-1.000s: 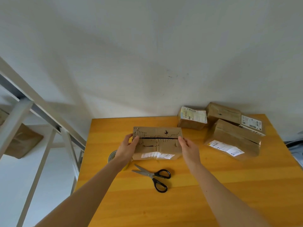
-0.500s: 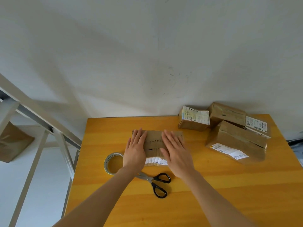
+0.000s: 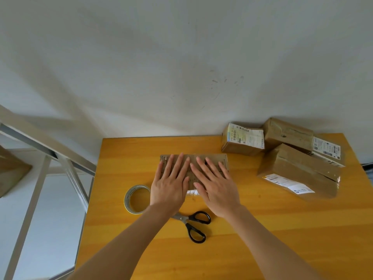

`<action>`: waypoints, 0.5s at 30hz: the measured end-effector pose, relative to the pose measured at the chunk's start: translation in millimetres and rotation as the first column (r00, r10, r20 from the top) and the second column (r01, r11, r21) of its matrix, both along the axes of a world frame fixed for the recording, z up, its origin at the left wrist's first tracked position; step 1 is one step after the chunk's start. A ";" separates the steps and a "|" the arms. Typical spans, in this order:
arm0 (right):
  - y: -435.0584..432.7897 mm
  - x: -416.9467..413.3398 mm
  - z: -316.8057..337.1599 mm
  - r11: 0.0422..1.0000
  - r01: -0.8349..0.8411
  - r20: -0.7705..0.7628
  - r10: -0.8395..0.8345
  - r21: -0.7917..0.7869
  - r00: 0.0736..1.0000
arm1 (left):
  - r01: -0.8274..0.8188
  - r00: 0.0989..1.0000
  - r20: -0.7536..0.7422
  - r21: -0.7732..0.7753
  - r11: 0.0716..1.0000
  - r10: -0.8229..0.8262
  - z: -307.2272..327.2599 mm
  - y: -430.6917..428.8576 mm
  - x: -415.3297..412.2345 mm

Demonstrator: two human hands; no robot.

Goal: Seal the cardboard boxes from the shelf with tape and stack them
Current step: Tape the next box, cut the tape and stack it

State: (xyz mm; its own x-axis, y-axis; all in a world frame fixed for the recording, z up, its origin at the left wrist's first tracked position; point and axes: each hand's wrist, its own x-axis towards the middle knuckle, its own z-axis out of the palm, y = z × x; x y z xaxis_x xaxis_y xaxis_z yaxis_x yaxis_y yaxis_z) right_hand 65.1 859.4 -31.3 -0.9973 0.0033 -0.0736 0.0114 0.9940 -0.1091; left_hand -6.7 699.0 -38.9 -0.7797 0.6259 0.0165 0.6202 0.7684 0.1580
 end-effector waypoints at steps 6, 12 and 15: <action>-0.8 -2.2 -5.9 0.994 0.107 0.057 -0.107 -0.010 0.993 | 0.024 0.997 0.073 -0.107 0.994 -0.017 1.6 -5.9 -4.9; -4.6 -2.4 -1.5 0.994 0.113 0.081 -0.112 -0.004 0.990 | 0.076 0.981 0.183 -0.098 0.992 -0.057 8.9 -9.0 -11.5; -5.5 -0.7 4.3 0.991 0.128 0.055 -0.126 -0.038 0.991 | -0.013 0.942 0.333 0.120 0.993 -0.028 17.3 -14.9 -15.5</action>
State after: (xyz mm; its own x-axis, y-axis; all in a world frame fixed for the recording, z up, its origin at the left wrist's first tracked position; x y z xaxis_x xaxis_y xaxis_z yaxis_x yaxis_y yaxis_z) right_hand 64.4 853.9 -27.0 -0.9837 0.1254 -0.1288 0.1439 0.9788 -0.1457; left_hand -22.3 684.1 -21.6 -0.7482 0.6414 -0.1697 0.5219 0.7269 0.4465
